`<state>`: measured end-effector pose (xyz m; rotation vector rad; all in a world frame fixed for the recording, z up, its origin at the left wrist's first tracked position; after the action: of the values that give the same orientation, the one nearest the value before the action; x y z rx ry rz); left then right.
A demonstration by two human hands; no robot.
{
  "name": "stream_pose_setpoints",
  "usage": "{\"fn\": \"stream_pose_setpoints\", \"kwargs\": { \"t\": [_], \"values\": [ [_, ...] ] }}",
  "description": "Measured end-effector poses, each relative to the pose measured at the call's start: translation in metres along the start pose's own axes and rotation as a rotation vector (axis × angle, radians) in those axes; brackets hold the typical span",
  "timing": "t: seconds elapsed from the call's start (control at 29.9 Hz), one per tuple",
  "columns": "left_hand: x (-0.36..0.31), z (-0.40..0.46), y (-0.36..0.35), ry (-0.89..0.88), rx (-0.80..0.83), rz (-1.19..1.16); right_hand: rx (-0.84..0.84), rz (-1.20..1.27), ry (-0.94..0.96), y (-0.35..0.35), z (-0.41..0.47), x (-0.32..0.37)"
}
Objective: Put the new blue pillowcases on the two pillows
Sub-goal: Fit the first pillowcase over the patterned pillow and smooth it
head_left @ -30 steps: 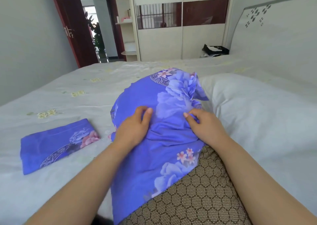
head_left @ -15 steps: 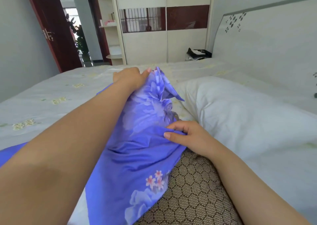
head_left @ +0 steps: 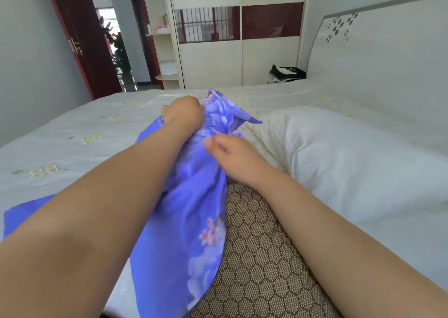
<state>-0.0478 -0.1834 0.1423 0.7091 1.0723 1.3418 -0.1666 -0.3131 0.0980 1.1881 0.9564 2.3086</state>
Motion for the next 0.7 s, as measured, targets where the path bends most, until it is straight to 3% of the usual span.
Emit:
{"fn": "stream_pose_setpoints", "kwargs": {
  "t": [0.1,0.2,0.27,0.37,0.5,0.6,0.7],
  "values": [
    [0.015,0.006,0.018,0.005,-0.098,-0.004,0.241,-0.354,-0.017,-0.01,-0.029,0.002],
    [0.05,0.013,0.023,0.09,-0.138,-0.017,0.334,-0.092,-0.204,0.031,-0.062,-0.028],
    [0.044,0.009,0.018,0.009,-0.203,-0.015,0.395,0.052,-0.286,0.049,-0.072,-0.042],
    [0.035,0.003,0.009,-0.034,-0.256,-0.139,0.514,-0.138,-0.252,0.04,-0.078,-0.048],
    [0.043,-0.018,-0.015,-0.017,-0.202,-0.234,0.282,-0.318,-0.271,0.057,-0.074,-0.059],
    [0.034,-0.057,-0.066,-0.108,0.022,-0.282,0.16,-0.711,-0.145,0.061,-0.062,-0.04],
    [0.032,-0.117,-0.077,-0.223,0.017,-0.487,0.224,-0.612,0.073,0.031,-0.051,0.003]
  ]
}}
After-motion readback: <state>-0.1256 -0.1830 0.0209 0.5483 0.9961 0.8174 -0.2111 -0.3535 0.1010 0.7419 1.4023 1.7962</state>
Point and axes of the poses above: each hand's wrist, its own z-axis towards the middle knuckle, its own y-axis out of the back of the hand, x = y × z, the point moved 6 cm from there along z, towards the middle knuckle, and after that the axes turned 3 degrees about x, right-handed, at the moved point
